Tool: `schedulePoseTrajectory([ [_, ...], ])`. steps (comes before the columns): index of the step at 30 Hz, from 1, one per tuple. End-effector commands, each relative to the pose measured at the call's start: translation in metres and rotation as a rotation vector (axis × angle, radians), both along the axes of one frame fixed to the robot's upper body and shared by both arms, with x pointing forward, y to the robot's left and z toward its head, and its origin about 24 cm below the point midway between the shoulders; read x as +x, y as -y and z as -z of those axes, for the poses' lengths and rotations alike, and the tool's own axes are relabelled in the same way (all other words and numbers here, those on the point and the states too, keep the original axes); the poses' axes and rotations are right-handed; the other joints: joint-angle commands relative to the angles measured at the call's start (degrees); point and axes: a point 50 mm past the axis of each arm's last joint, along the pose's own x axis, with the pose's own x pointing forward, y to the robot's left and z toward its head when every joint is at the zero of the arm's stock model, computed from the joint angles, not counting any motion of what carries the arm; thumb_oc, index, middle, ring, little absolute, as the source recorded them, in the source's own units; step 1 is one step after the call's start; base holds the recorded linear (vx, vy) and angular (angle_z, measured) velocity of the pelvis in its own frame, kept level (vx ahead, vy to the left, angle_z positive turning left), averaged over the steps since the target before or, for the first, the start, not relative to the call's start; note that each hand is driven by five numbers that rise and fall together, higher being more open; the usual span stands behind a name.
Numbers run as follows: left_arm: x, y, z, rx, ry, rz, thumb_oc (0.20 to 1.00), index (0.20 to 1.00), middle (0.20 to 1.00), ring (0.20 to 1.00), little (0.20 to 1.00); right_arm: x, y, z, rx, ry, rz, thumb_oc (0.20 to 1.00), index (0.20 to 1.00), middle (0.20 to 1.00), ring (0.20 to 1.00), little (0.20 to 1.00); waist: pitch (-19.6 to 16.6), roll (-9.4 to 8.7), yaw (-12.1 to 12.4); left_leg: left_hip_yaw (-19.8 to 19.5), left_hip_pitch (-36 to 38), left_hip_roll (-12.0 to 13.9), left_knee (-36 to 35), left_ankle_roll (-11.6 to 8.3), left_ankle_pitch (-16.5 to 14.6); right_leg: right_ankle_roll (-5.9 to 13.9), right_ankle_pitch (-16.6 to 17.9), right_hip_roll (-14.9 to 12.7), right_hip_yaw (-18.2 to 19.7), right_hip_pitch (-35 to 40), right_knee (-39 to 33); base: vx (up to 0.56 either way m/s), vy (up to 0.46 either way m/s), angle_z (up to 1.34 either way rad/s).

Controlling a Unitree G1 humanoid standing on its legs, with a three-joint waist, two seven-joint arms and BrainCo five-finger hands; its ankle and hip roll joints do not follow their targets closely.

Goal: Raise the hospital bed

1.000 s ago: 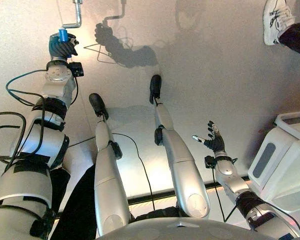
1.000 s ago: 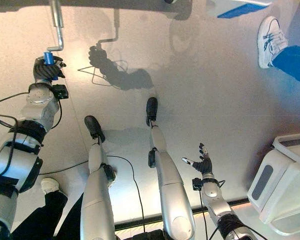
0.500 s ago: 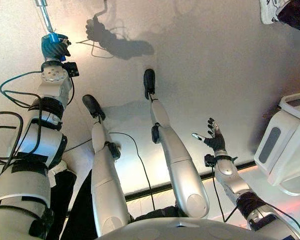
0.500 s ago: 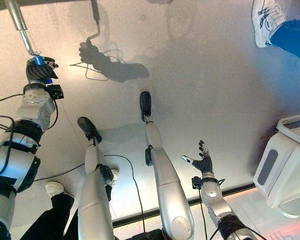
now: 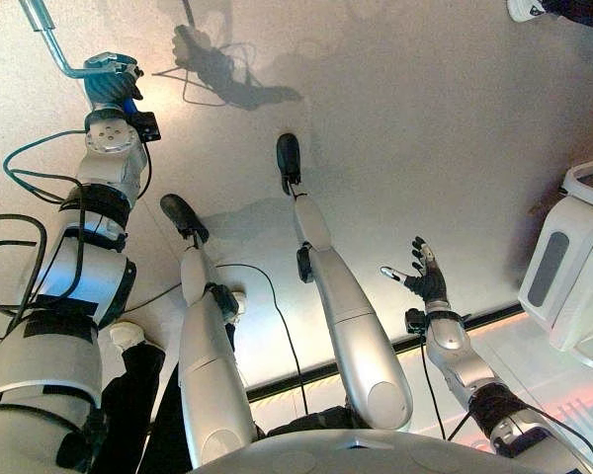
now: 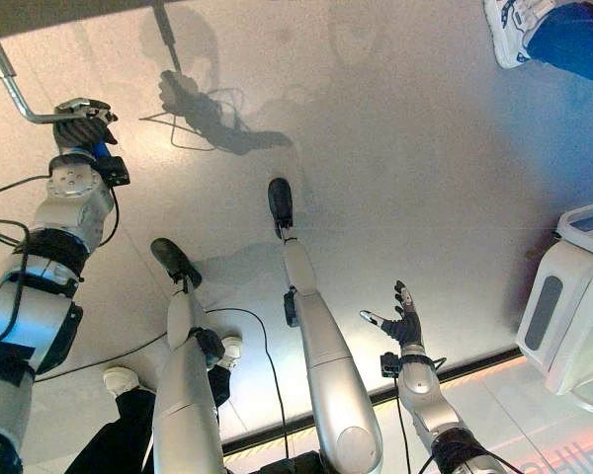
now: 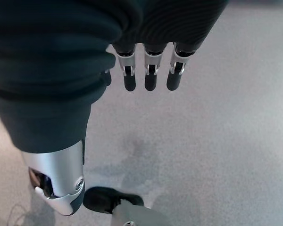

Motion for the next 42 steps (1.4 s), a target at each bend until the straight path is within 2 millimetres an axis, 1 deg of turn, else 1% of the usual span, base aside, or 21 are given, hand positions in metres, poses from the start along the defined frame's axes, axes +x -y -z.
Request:
schedulePoseTrajectory([
  [1,-0.002,0.005,-0.04,0.067,0.142,0.017,0.2,0.2,0.2,0.2,0.2,-0.028,0.013,0.017,-0.027,-0.069,0.03,1.0,1.0,1.0,1.0,1.0,0.0,-2.0,0.0,-0.3,3.7,-1.2,0.0,2.81,-3.1,9.84,-5.5,-0.7,0.0,2.9,4.2,-0.01,-0.034,-0.03],
  [4,0.001,0.018,-0.039,0.05,0.158,0.062,0.2,0.2,0.2,0.2,0.2,-0.029,0.015,0.019,-0.036,-0.082,0.027,1.0,1.0,1.0,1.0,1.0,0.0,-1.37,-0.3,0.0,5.1,-1.2,0.0,2.68,-3.2,9.68,-5.7,-0.6,0.1,4.0,4.3,-0.01,-0.014,-0.01],
  [9,0.003,0.025,-0.038,0.035,0.165,0.088,0.2,0.2,0.2,0.2,0.2,-0.03,0.016,0.02,-0.038,-0.089,0.028,1.0,1.0,1.0,1.0,1.0,0.0,-0.83,-0.5,0.3,6.2,-1.2,0.0,2.61,-3.4,9.61,-5.8,-0.4,0.2,4.9,4.3,-0.01,-0.023,-0.01],
  [10,0.005,0.032,-0.034,0.023,0.165,0.114,0.2,0.2,0.2,0.2,0.2,-0.032,0.017,0.022,-0.043,-0.098,0.032,1.0,1.0,1.0,1.0,1.0,0.0,-0.43,-0.5,0.4,7.2,-1.3,0.0,2.58,-3.3,9.41,-6.1,-0.3,0.3,5.8,4.7,0.0,0.0,0.0],
  [12,0.006,0.04,-0.031,0.023,0.162,0.144,0.2,0.2,0.2,0.2,0.2,-0.034,0.02,0.025,-0.054,-0.119,0.037,1.0,1.0,1.0,1.0,1.0,0.0,0.0,-0.5,0.2,8.5,-1.5,0.0,2.66,-3.3,9.27,-6.2,-0.3,0.3,7.0,4.8,-0.02,-0.023,-0.01],
  [13,0.006,0.04,-0.03,0.023,0.162,0.144,0.2,0.2,0.2,0.2,0.2,-0.035,0.02,0.025,-0.054,-0.119,0.037,1.0,1.0,1.0,1.0,1.0,0.0,0.01,-0.5,0.2,8.5,-1.5,0.0,2.65,-3.3,9.27,-6.2,-0.3,0.3,7.1,4.8,0.0,0.0,0.0],
  [15,0.007,0.049,-0.027,0.015,0.165,0.18,0.2,0.2,0.2,0.2,0.2,-0.036,0.022,0.027,-0.054,-0.133,0.049,1.0,1.0,1.0,1.0,1.0,0.0,0.73,-0.3,0.1,9.9,-1.8,0.0,2.68,-3.4,9.17,-6.6,-0.6,0.0,8.2,5.3,0.0,0.0,0.0],
  [16,0.007,0.049,-0.027,0.015,0.165,0.18,0.2,0.2,0.2,0.2,0.2,-0.036,0.022,0.027,-0.054,-0.133,0.049,1.0,1.0,1.0,1.0,1.0,0.0,0.73,-0.3,0.1,9.9,-1.8,0.0,2.68,-3.4,9.17,-6.6,-0.6,0.0,8.2,5.3,-0.03,-0.008,0.03],
  [17,0.007,0.053,-0.024,0.007,0.166,0.196,0.2,0.2,0.2,0.2,0.2,-0.037,0.024,0.029,-0.058,-0.145,0.053,1.0,1.0,1.0,1.0,1.0,0.0,1.31,-0.1,0.0,11.0,-2.1,0.0,2.8,-3.5,9.05,-6.9,-0.6,0.0,9.0,5.9,0.0,0.0,0.0],
  [19,0.008,0.056,-0.023,0.006,0.166,0.207,0.2,0.2,0.2,0.2,0.2,-0.038,0.024,0.03,-0.062,-0.153,0.052,1.0,1.0,1.0,1.0,1.0,0.0,1.49,-0.1,-0.1,11.5,-2.2,0.0,2.83,-3.5,8.98,-7.0,-0.8,0.0,9.4,6.0,0.0,0.0,0.0],
  [20,0.008,0.061,-0.02,0.006,0.165,0.228,0.2,0.2,0.2,0.2,0.2,-0.04,0.026,0.033,-0.063,-0.172,0.063,1.0,1.0,1.0,1.0,1.0,0.0,2.09,0.2,-0.1,12.3,-2.6,0.0,2.94,-3.6,8.89,-7.1,-1.1,-0.2,10.5,6.0,0.0,0.0,0.0],
  [21,0.008,0.061,-0.02,0.006,0.165,0.228,0.2,0.2,0.2,0.2,0.2,-0.04,0.026,0.033,-0.063,-0.172,0.063,1.0,1.0,1.0,1.0,1.0,0.0,2.1,0.2,-0.1,12.3,-2.6,0.0,2.94,-3.6,8.89,-7.1,-1.1,-0.2,10.6,5.9,0.0,0.0,0.0],
  [22,0.008,0.064,-0.019,-0.001,0.171,0.246,0.2,0.2,0.2,0.2,0.2,-0.041,0.028,0.035,-0.065,-0.182,0.071,1.0,1.0,1.0,1.0,1.0,0.0,2.63,0.5,-0.4,13.0,-2.9,0.0,3.06,-3.6,8.87,-7.1,-1.4,-0.6,11.6,5.7,0.0,0.0,0.0],
  [26,0.006,0.07,-0.015,-0.009,0.181,0.278,0.2,0.2,0.2,0.2,0.2,-0.042,0.031,0.037,-0.064,-0.196,0.086,1.0,1.0,1.0,1.0,1.0,0.0,3.43,1.1,-1.0,14.1,-3.6,0.0,3.32,-3.7,8.85,-7.0,-1.8,-1.0,13.5,5.2,-0.01,0.015,0.02],
  [32,0.002,0.08,-0.019,-0.016,0.221,0.334,0.2,0.2,0.2,0.2,0.2,-0.042,0.034,0.037,-0.061,-0.203,0.106,1.0,1.0,1.0,1.0,1.0,0.0,4.18,2.0,-2.0,15.2,-4.3,0.0,3.58,-3.7,8.91,-6.6,-2.5,-2.1,15.8,4.4,-0.01,0.032,0.11],
  [33,0.001,0.085,-0.019,-0.02,0.233,0.361,0.2,0.2,0.2,0.2,0.2,-0.042,0.035,0.038,-0.061,-0.207,0.112,1.0,1.0,1.0,1.0,1.0,0.0,4.35,2.4,-2.2,15.7,-4.6,0.0,3.74,-3.8,8.95,-6.6,-2.8,-2.4,16.6,4.1,-0.01,0.041,0.09],
  [37,-0.004,0.092,-0.023,-0.023,0.273,0.407,0.2,0.2,0.2,0.2,0.2,-0.043,0.037,0.039,-0.067,-0.223,0.12,1.0,1.0,1.0,1.0,1.0,0.0,4.54,3.1,-2.9,16.6,-5.2,0.0,4.06,-3.7,9.11,-6.3,-3.1,-2.7,18.3,3.6,0.0,0.063,0.13],
  [42,-0.009,0.091,-0.026,-0.025,0.303,0.43,0.2,0.2,0.2,0.2,0.2,-0.045,0.039,0.042,-0.069,-0.247,0.128,1.0,1.0,1.0,1.0,1.0,0.0,4.48,4.0,-3.6,17.3,-5.7,0.0,4.34,-3.6,9.21,-6.0,-3.8,-3.6,19.9,2.7,0.0,0.049,0.11],
])
